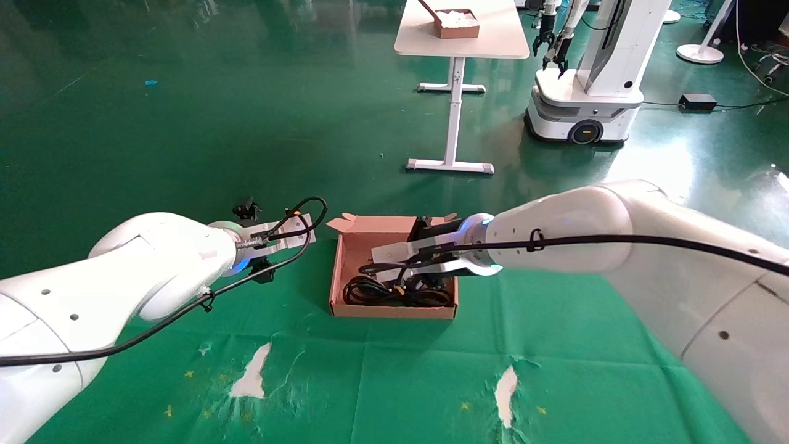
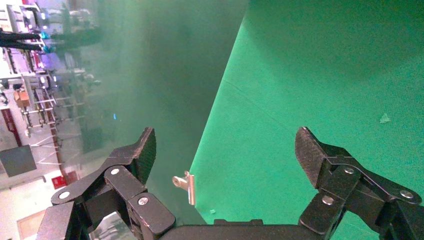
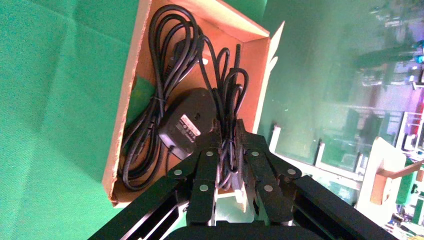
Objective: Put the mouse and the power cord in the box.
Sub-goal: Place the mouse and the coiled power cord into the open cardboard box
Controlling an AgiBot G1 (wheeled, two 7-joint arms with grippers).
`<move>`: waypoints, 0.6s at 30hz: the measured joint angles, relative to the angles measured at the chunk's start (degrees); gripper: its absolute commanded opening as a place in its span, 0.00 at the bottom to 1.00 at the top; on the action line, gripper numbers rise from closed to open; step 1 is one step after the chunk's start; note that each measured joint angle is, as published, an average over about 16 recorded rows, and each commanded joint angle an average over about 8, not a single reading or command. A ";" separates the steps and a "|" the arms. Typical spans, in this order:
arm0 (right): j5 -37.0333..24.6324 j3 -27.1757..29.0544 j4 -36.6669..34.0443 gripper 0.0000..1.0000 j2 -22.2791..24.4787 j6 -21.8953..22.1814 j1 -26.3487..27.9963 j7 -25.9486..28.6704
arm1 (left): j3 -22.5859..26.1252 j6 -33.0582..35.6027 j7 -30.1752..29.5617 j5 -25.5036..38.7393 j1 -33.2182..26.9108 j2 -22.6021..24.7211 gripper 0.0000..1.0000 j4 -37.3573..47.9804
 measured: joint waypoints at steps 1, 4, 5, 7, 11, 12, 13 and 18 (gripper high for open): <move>-0.02 0.03 0.03 1.00 0.02 -0.04 0.01 -0.05 | 0.00 0.00 0.00 0.00 0.00 0.00 1.00 0.00; 0.00 0.34 0.20 1.00 0.09 -0.24 0.05 -0.22 | -0.01 0.00 0.01 -0.02 0.01 0.00 1.00 -0.01; 0.01 0.46 0.26 1.00 0.11 -0.32 0.07 -0.26 | -0.02 0.00 0.01 -0.02 0.02 0.00 1.00 -0.01; 0.03 0.66 0.35 1.00 0.14 -0.47 0.10 -0.34 | -0.02 0.00 0.02 -0.03 0.02 0.00 1.00 0.00; 0.07 1.00 0.51 1.00 0.20 -0.72 0.18 -0.45 | -0.04 -0.01 0.04 -0.06 0.03 0.00 1.00 0.00; 0.09 1.08 0.55 1.00 0.22 -0.78 0.18 -0.48 | -0.05 -0.01 0.04 -0.07 0.04 -0.01 1.00 -0.01; 0.14 1.17 0.60 1.00 0.25 -0.85 0.17 -0.49 | -0.05 -0.02 0.04 -0.08 0.04 -0.03 1.00 -0.02; 0.91 2.04 1.16 1.00 0.82 -1.51 -0.27 -0.43 | -0.07 -0.02 0.04 -0.11 0.06 -0.19 1.00 -0.24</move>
